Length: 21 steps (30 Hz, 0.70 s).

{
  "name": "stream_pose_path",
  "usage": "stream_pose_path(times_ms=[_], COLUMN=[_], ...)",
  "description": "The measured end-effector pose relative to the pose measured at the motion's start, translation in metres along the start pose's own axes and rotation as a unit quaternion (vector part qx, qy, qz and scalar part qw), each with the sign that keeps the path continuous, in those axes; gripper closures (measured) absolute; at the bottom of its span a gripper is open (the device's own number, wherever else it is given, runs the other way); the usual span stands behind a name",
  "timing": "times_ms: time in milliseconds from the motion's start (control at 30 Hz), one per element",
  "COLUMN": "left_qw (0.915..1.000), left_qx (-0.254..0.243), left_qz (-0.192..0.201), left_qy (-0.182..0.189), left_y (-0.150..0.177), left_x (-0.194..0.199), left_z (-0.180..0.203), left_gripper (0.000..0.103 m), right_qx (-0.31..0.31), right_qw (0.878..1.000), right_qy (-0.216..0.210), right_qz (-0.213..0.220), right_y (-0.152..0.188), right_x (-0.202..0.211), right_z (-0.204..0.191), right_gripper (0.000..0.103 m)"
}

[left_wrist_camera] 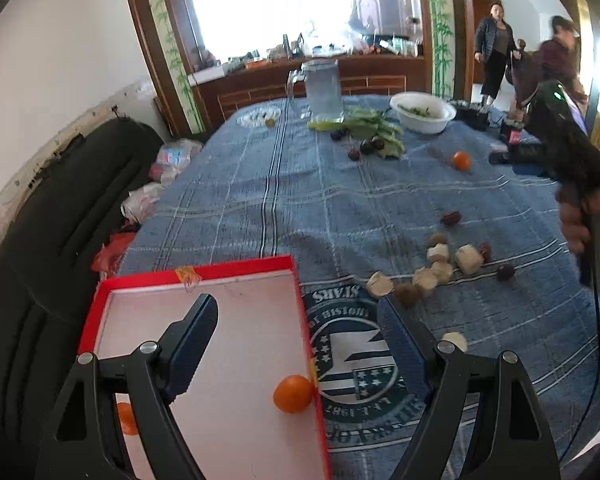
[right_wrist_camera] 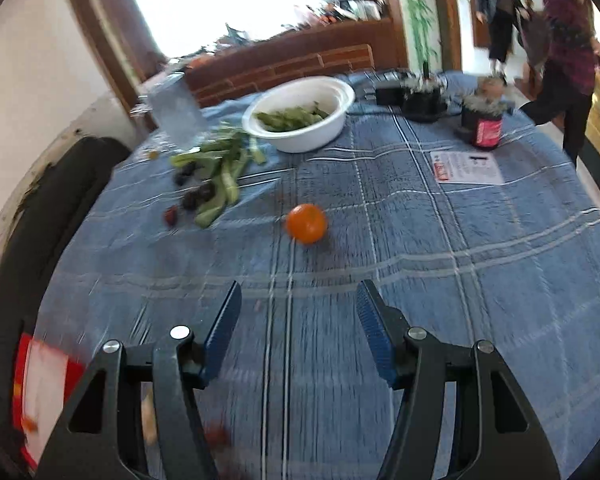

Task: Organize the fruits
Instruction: 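Grasp another orange with the right tool while the left tool approaches a white yam cube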

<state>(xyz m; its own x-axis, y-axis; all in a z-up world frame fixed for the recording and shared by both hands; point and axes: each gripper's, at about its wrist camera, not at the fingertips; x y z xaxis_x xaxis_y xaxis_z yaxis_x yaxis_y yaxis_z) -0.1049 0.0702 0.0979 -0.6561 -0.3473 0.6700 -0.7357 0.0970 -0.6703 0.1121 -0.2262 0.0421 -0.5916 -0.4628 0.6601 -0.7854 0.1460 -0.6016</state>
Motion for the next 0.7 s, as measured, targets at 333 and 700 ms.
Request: stream_pose_path(times_ms=[333, 700], left_qw=[0.9992, 0.9982], left_qx=[0.029, 0.029], left_qz=[-0.028, -0.043], left_qy=[0.01, 0.028], left_y=[-0.002, -0.003], left_x=[-0.03, -0.043], left_z=[-0.025, -0.018], left_gripper=[0.021, 0.021], right_qx=[-0.077, -0.038], right_qw=[0.997, 0.995], right_qy=[0.003, 0.072], right_qz=[-0.016, -0.049], right_y=[-0.046, -0.04], right_x=[-0.073, -0.097], right_z=[0.023, 0.007], right_gripper=[0.042, 0.066])
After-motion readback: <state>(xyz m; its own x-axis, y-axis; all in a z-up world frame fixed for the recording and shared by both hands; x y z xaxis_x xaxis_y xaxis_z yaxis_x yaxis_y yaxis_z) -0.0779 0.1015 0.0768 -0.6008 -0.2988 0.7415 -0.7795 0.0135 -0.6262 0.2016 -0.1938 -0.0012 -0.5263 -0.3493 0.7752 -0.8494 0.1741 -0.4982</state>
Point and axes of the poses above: each gripper's, at about its wrist camera, not at the fingertips, and x roughly against the way its jaws point, z to its right, y to its underside, and after that the axes turned 14 degrees about -y, right-handed
